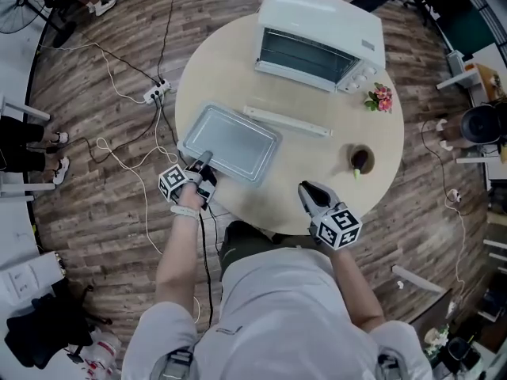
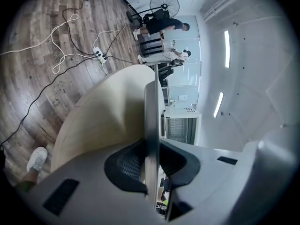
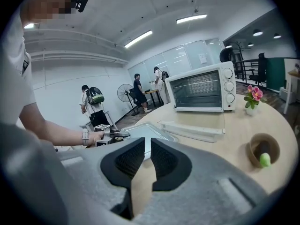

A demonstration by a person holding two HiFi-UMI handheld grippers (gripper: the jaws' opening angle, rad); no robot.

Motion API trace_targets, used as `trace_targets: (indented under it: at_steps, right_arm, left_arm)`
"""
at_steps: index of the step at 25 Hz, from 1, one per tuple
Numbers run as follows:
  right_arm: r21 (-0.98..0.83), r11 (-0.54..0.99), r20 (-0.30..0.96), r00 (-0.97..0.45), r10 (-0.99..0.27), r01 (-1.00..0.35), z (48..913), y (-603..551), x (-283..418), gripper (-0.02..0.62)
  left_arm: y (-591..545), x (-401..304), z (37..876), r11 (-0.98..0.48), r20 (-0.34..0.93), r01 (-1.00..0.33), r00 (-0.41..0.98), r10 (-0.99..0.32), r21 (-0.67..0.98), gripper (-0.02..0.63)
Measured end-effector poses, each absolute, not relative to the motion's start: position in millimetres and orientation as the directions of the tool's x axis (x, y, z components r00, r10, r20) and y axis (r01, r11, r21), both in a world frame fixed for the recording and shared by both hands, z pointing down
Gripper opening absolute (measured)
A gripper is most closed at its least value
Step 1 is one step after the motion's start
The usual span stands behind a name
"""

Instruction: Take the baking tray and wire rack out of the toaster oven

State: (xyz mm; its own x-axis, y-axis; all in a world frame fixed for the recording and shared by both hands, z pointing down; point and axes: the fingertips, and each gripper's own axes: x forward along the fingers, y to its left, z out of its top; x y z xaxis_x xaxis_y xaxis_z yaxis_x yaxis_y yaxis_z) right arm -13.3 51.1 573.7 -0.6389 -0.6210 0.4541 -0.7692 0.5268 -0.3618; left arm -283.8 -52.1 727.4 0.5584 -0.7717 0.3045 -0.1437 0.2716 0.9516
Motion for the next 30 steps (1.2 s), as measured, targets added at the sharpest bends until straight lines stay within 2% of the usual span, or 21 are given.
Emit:
trace_targets:
  at_steps: [4,6,8,11,14,21,27,30]
  right_arm:
    - [-0.365,0.514,0.451,-0.63,-0.631,-0.776,573.5,53.7,-7.9,0.035]
    - [-0.37,0.509,0.448,-0.63,-0.635,-0.777,573.2,53.8,-6.2,0.035]
    - [-0.375,0.507,0.444,-0.631,-0.636,-0.776,573.0,54.4,-6.0,0.035]
    - [-0.38,0.507,0.438,-0.633,-0.638,-0.774,572.9,55.8,-7.2,0.035]
    - [-0.387,0.505,0.429,-0.635,-0.642,-0.772,571.4,56.1,-7.7,0.035]
    - [-0.392,0.508,0.412,-0.64,-0.649,-0.767,569.7,57.1,-5.6,0.035]
    - [-0.397,0.507,0.4,-0.642,-0.654,-0.765,567.4,53.8,1.8,0.035]
    - [-0.402,0.509,0.396,-0.646,-0.653,-0.761,565.6,52.5,3.4,0.035]
  left_arm:
    - [-53.4,-285.9,730.6,0.297,0.331,-0.152,0.54,-0.774,0.943,0.071]
    - [-54.7,-285.1,730.8,0.299,0.331,-0.148,0.534,-0.778,0.943,0.116]
    - [-54.6,-284.3,732.0,0.307,0.344,-0.159,0.529,-0.775,0.938,0.188]
    - [-51.9,-284.2,734.6,0.324,0.391,-0.219,0.528,-0.754,0.92,0.272]
    - [-48.3,-284.2,733.2,0.326,0.434,-0.288,0.535,-0.725,0.9,0.304]
    - [-32.0,-284.6,737.2,0.318,0.558,-0.476,0.537,-0.633,0.82,0.316]
    - [-17.3,-287.6,738.9,0.361,0.602,-0.495,0.521,-0.605,0.791,0.328]
    - [-10.6,-286.8,739.9,0.344,0.632,-0.551,0.505,-0.587,0.76,0.328]
